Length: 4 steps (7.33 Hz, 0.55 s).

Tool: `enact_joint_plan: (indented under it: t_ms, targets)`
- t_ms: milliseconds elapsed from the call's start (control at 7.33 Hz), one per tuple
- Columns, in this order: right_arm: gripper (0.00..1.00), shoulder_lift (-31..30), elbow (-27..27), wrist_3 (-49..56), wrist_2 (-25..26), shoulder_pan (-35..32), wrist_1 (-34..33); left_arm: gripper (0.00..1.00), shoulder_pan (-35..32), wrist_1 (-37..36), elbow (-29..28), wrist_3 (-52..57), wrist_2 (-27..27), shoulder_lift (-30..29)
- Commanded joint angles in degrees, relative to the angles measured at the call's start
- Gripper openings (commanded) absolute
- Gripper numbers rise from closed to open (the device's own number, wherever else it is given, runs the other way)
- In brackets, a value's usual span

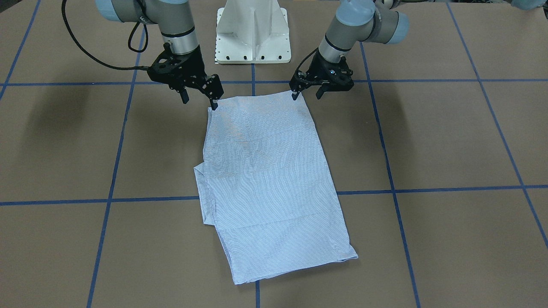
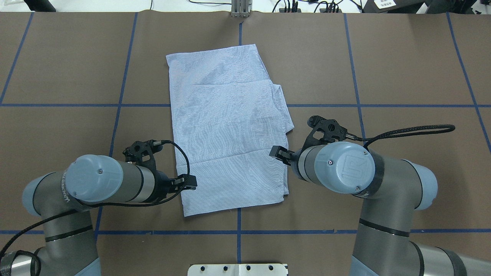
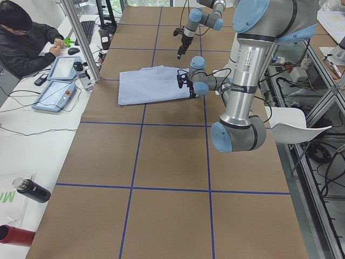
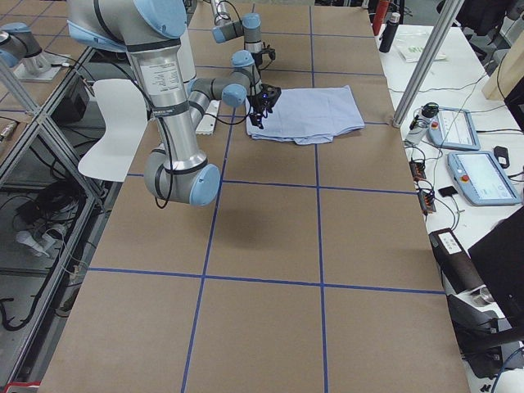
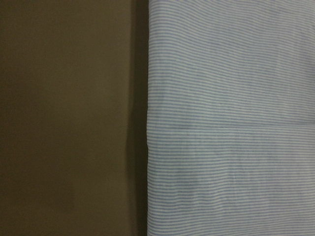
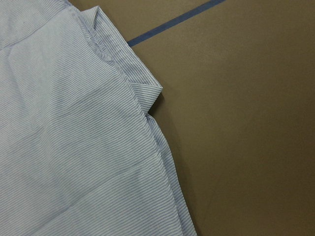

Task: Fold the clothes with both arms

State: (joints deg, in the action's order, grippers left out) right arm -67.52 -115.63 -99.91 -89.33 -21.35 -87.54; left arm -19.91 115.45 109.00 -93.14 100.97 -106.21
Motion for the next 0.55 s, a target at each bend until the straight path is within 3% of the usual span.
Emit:
enact_joint_plan:
  t_ms: [0, 409]
  targets:
    - [1.00, -0.1, 0.0, 0.0, 0.0, 0.0, 0.0, 0.82, 1.4, 0.2, -1.0, -0.8, -0.3, -0.4]
    - [1.00, -0.2, 0.0, 0.0, 0.0, 0.0, 0.0, 0.82, 3.5, 0.2, -1.1, -0.9, -0.3, -0.5]
